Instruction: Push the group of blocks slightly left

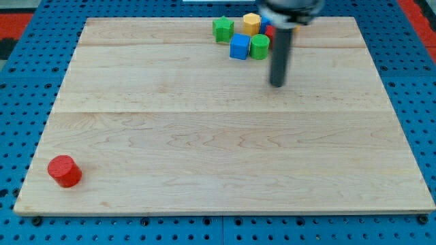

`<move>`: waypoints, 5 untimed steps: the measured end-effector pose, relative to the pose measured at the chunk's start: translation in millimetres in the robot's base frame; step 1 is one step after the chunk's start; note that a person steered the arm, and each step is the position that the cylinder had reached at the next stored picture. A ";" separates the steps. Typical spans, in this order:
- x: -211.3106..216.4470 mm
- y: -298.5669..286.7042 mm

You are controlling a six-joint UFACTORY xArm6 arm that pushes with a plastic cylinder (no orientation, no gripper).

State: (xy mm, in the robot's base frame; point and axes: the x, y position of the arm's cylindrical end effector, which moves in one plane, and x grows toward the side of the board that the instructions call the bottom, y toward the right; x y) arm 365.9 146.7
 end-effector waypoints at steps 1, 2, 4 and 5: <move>-74.3 22.6; -121.3 34.7; -100.4 -7.4; -56.5 -41.5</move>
State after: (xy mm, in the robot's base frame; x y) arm 309.4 105.2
